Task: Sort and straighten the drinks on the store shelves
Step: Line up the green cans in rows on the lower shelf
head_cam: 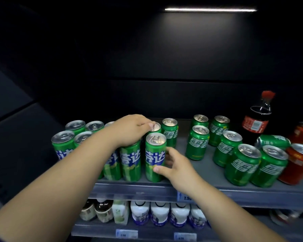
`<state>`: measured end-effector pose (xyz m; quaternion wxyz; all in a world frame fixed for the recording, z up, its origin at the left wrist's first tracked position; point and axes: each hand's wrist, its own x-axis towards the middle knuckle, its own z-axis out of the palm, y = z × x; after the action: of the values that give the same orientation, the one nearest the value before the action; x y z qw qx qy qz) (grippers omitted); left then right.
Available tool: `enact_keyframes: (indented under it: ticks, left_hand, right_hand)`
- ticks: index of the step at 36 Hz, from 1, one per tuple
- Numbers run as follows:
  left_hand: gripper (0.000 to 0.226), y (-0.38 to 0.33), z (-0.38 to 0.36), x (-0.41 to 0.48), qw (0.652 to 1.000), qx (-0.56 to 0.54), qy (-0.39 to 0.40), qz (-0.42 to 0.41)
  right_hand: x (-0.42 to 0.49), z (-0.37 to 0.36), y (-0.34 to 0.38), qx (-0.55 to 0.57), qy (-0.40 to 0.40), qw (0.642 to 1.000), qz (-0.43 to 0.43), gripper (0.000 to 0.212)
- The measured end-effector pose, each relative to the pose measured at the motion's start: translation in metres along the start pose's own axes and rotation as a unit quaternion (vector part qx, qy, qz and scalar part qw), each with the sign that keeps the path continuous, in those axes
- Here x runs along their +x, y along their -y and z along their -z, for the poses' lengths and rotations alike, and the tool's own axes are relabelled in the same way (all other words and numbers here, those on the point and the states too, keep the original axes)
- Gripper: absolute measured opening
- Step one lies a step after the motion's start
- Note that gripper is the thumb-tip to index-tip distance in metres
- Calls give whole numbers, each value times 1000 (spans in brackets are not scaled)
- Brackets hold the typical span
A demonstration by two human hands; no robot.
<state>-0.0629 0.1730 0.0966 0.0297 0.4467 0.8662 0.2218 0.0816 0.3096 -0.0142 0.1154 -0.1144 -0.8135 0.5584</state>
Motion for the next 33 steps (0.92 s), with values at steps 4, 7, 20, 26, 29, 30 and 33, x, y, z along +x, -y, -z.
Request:
enact_keyframes:
  ticks: [4, 7, 20, 26, 29, 30, 33]
  left_hand:
    - [37, -2, 0, -2, 1000, -5, 1, 6]
    - [39, -3, 0, -3, 1000, -1, 5, 3]
    - [25, -2, 1, 12, 999, -2, 2, 33]
    - [49, -8, -4, 18, 996, 2, 39, 76]
    - [44, -8, -5, 18, 996, 26, 55, 62]
    - [33, -9, -4, 18, 996, 33, 59, 57]
    - [23, -12, -3, 19, 995, 36, 67, 57]
  right_hand:
    - [-1, -14, 3, 6, -4, 1000, -1, 49]
    - [-2, -17, 4, 4, -8, 1000, -1, 50]
    - [-6, -17, 2, 23, -19, 999, 17, 44]
    - [-7, -16, -1, 21, -31, 999, 20, 45]
    - [-8, -17, -2, 24, -31, 999, 21, 46]
    - [-8, -17, -1, 24, -29, 999, 20, 46]
    - [-10, -17, -1, 24, -30, 999, 23, 45]
